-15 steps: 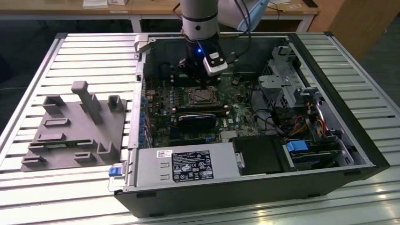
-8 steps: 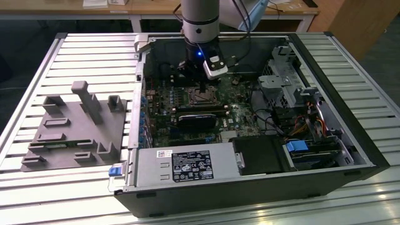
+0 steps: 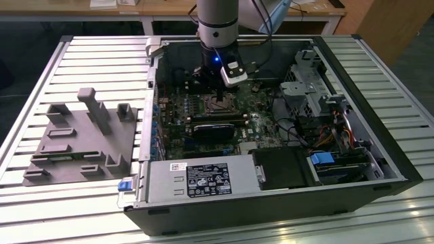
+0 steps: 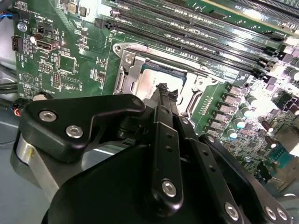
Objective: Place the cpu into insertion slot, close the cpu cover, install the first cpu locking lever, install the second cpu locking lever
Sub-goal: 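Install the first cpu locking lever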
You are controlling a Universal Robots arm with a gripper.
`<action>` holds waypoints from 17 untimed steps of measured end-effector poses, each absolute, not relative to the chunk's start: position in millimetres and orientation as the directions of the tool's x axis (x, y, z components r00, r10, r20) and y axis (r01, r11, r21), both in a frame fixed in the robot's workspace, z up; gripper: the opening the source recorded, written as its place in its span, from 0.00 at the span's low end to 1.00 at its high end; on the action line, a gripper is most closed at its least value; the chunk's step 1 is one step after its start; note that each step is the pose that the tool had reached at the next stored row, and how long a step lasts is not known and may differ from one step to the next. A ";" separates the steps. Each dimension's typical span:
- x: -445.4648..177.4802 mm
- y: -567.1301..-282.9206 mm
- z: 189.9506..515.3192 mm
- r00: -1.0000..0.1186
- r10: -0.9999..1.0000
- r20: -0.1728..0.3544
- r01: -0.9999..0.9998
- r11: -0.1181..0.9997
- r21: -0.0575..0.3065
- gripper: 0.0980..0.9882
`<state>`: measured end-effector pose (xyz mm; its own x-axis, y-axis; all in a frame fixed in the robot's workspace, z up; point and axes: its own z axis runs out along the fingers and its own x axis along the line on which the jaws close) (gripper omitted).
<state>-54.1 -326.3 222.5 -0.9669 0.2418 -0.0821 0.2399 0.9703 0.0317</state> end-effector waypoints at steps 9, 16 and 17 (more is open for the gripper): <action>-54.1 -326.3 230.5 -0.967 0.243 -0.078 0.240 0.970 0.050 0.00; -54.0 -326.4 238.8 -0.967 0.243 -0.078 0.240 0.970 0.050 0.00; -53.6 -326.5 238.8 -0.967 0.243 -0.078 0.240 0.970 0.050 0.00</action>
<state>-53.6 -326.5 238.8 -0.9669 0.2429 -0.0780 0.2396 0.9696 0.0501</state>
